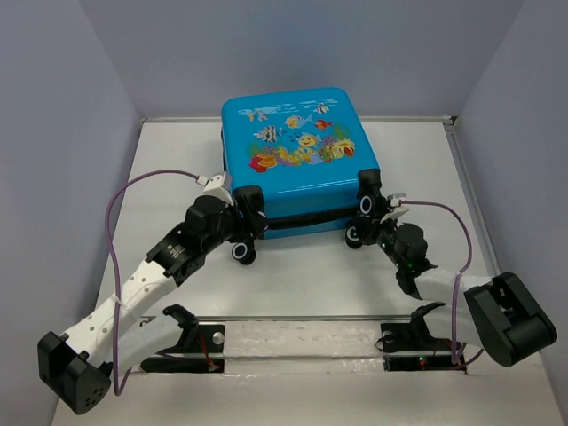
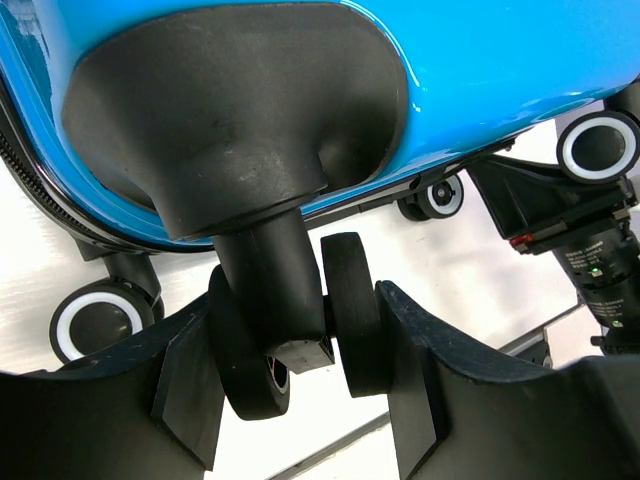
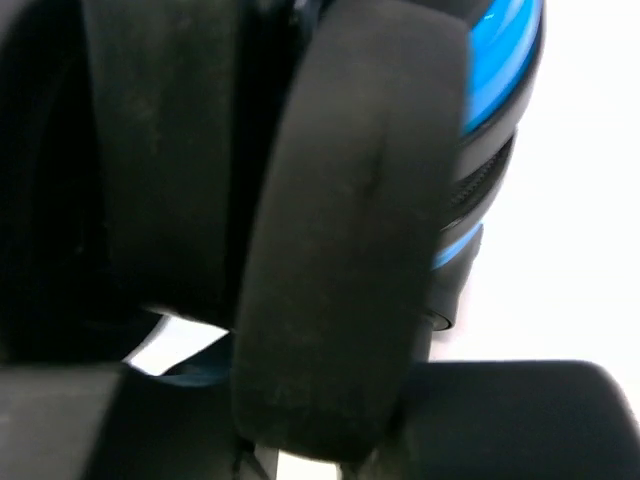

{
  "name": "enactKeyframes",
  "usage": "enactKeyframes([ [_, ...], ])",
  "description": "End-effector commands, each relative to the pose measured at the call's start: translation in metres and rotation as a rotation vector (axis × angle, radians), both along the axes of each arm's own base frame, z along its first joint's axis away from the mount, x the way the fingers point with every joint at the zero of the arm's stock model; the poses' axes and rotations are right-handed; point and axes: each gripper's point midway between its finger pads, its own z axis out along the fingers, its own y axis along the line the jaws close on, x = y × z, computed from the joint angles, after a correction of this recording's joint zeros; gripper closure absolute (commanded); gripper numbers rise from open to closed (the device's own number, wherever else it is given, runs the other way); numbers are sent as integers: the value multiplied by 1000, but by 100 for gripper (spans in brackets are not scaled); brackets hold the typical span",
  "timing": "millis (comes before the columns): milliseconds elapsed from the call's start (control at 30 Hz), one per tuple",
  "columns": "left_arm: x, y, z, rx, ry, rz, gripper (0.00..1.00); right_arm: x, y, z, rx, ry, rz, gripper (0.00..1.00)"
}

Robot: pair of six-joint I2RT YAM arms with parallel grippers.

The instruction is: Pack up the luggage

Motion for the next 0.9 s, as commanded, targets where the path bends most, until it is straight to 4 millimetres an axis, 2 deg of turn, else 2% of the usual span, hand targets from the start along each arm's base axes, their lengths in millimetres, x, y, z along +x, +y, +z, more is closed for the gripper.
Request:
enactKeyframes([
  [0,-21,-40,112,-183,-316,-263,94,23,3,65,79,-215,-16,80],
  [33,-21,-40,111,-185,-315,-264,94,24,3,65,72,-218,-18,87],
  [100,-20,-41,111,-184,-314,-262,94,24,1,69,69,-232,-29,93],
  [200,-19,-41,114,-188,-321,-262,94,21,-1,71,69,-242,-32,93],
  [333,-16,-47,112,-190,-306,-272,94,6,10,69,125,-221,26,93],
  [467,-12,-57,124,-229,-327,-296,94,-21,53,57,112,-185,99,93],
  [567,-9,-62,131,-246,-340,-305,94,-34,69,47,116,-158,103,93],
  [600,-8,-62,132,-248,-343,-303,94,-46,84,48,131,-159,145,93],
  [700,-7,-67,135,-261,-342,-314,94,-55,106,35,117,-126,175,93],
  [733,-7,-69,137,-276,-343,-321,94,-66,128,40,120,-133,223,93],
  [767,-6,-71,135,-280,-335,-327,94,-68,136,38,95,-136,229,93],
  [800,-6,-72,136,-285,-335,-331,94,-68,144,27,59,-114,220,93],
  [867,-4,-73,137,-281,-340,-324,94,-80,167,31,30,-132,237,93],
])
